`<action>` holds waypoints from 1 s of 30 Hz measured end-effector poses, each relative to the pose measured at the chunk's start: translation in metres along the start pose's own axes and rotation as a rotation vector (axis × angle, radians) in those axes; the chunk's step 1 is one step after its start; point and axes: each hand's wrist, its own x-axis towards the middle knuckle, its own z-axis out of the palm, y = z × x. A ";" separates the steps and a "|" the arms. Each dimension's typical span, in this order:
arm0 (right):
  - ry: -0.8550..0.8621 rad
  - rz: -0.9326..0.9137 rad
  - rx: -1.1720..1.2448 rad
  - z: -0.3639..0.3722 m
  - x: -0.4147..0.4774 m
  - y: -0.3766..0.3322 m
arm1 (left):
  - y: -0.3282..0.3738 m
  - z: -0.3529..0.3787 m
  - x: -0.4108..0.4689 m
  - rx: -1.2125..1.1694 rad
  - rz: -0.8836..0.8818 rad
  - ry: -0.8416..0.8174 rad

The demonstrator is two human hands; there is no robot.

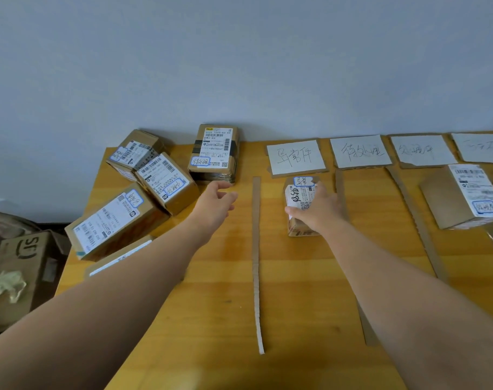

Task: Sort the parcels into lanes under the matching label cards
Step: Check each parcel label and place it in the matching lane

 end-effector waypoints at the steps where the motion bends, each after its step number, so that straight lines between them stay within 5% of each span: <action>1: 0.053 -0.006 -0.043 -0.001 -0.005 -0.003 | 0.000 -0.007 -0.002 0.013 0.013 -0.004; 9: 0.224 -0.114 -0.022 0.032 -0.058 -0.049 | -0.024 -0.089 -0.012 0.185 0.142 -0.033; 23: -0.008 -0.129 0.251 0.177 -0.151 -0.118 | -0.133 -0.218 -0.028 0.365 0.079 -0.119; 30: -0.034 -0.094 0.265 0.193 -0.173 -0.119 | -0.157 -0.213 -0.035 0.848 0.190 -0.274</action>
